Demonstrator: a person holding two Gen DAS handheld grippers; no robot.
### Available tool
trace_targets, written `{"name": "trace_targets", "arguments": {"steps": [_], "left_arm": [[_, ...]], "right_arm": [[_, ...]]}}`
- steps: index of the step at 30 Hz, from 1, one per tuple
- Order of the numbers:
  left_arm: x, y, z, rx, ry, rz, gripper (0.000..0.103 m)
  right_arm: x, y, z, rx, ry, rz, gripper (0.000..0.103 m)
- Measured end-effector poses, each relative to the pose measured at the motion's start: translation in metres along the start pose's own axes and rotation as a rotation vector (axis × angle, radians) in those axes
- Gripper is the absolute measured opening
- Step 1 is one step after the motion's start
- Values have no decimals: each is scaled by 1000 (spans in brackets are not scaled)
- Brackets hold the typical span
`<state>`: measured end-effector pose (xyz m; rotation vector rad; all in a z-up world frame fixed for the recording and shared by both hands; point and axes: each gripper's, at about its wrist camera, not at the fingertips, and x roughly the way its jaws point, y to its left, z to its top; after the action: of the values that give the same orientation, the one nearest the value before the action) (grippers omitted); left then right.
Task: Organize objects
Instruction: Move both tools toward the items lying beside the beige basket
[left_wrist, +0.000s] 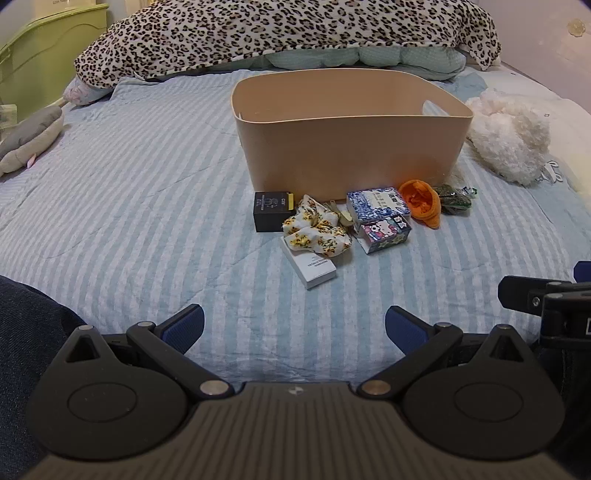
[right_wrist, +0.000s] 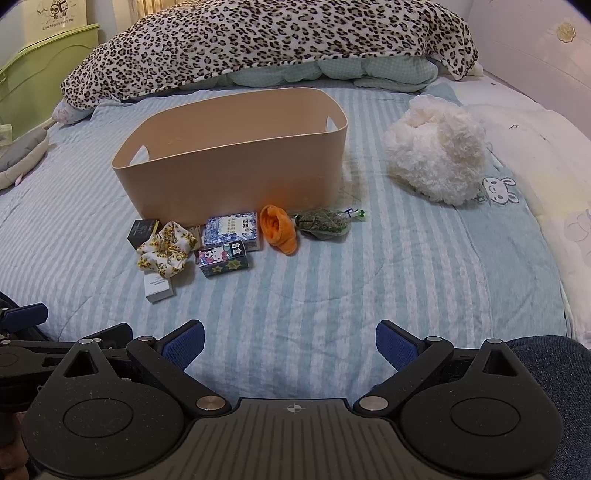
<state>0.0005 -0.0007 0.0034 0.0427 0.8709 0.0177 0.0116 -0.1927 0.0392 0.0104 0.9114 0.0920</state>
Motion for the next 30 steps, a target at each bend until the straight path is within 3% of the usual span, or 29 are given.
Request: {"name": "trace_targets", "arguments": {"steps": [30], "left_arm": [[7, -3, 0, 0, 15, -22, 103]], "right_arm": [[5, -2, 2, 18, 18, 10, 101]]}}
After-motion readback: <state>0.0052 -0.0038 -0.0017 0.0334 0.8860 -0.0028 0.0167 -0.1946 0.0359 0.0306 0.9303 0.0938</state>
